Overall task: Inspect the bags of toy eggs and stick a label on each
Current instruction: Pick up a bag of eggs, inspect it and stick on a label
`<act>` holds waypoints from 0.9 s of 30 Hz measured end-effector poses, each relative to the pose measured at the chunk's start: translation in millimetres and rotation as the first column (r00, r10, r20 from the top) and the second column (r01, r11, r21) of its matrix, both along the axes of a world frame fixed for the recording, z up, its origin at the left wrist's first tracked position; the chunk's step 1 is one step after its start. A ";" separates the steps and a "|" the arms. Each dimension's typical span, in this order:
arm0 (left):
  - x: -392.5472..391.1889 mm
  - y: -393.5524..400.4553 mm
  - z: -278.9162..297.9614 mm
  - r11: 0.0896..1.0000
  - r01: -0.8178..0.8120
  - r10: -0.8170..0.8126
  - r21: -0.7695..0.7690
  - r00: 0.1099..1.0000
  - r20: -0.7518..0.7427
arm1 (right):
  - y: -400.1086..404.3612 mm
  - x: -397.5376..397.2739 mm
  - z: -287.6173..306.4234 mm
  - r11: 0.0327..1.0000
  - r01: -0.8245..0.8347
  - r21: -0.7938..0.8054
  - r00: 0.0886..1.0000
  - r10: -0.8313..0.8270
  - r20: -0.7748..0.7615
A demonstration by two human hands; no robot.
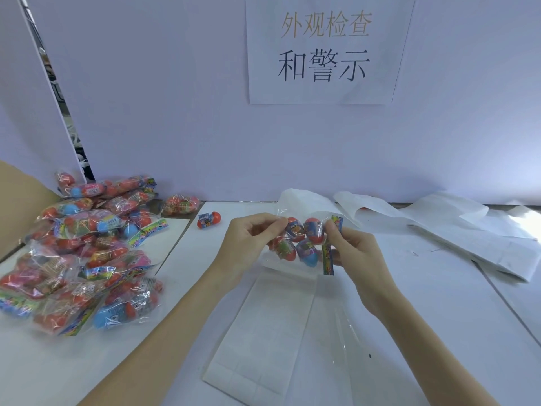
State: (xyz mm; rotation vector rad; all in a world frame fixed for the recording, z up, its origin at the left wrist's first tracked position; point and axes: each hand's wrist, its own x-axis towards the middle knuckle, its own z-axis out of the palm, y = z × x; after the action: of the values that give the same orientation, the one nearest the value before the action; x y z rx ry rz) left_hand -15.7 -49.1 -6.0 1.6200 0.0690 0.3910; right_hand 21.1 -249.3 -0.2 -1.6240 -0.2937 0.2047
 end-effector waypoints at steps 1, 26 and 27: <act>-0.1 -0.6 0.6 1.000 -0.015 0.015 -0.003 1.000 0.014 | 0.6 -0.7 1.2 1.000 -0.012 0.029 1.000 0.013 -0.021; -4.7 1.1 2.7 0.910 0.104 -0.103 0.402 0.994 -0.025 | -0.5 -2.6 6.0 0.980 0.175 0.094 0.982 -0.181 0.058; -5.2 1.8 3.4 0.924 0.094 -0.091 0.370 0.996 -0.026 | -1.4 -2.4 7.5 0.978 0.174 0.117 0.984 -0.177 0.019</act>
State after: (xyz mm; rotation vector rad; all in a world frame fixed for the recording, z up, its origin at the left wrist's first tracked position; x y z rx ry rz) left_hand -20.9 -47.3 -2.5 1.9911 -0.0811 0.3374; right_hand 18.7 -250.7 7.3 -1.5302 -0.1794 0.0284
